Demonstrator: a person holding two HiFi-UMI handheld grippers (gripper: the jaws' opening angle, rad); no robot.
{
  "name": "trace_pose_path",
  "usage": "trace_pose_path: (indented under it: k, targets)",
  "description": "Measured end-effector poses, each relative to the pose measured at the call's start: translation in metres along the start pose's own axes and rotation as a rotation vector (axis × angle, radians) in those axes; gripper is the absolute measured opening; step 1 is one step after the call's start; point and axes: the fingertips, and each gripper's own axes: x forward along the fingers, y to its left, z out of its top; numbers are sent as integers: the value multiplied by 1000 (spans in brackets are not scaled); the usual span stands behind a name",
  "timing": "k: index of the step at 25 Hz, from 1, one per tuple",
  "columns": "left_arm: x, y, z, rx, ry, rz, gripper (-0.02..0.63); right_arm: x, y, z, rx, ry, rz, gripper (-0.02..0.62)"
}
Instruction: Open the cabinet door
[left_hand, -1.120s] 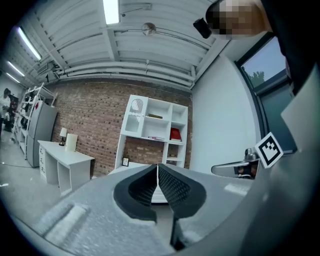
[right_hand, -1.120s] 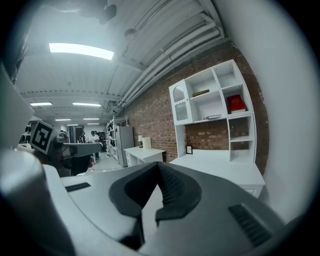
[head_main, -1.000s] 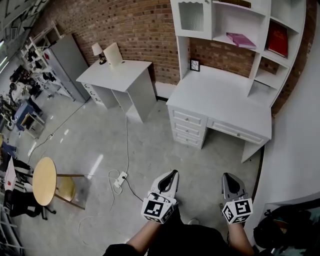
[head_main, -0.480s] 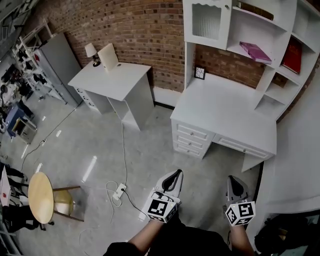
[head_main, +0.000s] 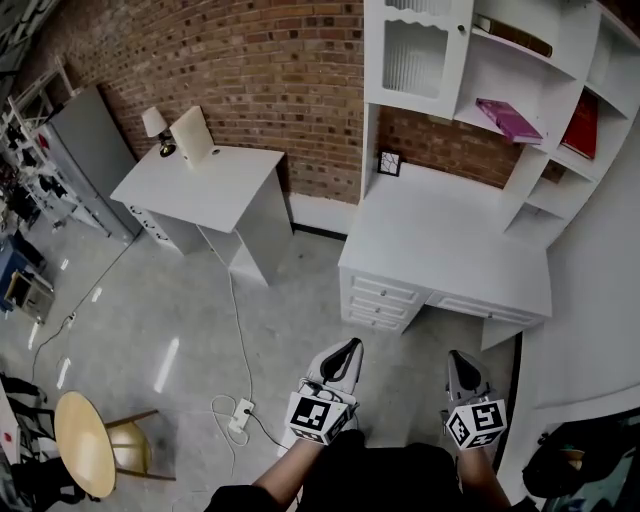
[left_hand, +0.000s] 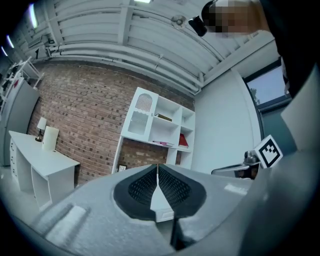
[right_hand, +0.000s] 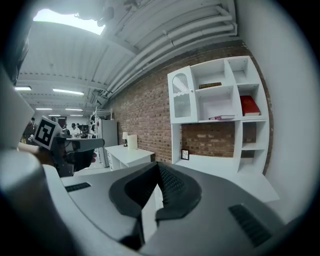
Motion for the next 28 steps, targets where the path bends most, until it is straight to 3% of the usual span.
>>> trace_pose_path:
  k: [11,23,28]
  targets:
    - [29,42,-4,-44,4,-50,21,35,-3,-1,-31,51,-75,0]
    - [76,44,-12,-41,11,-81,21,60,-36,-13,8,46,-94,1]
    - [112,45,-6,-15,12,-81,20,87,-62,1,12,21,-82,2]
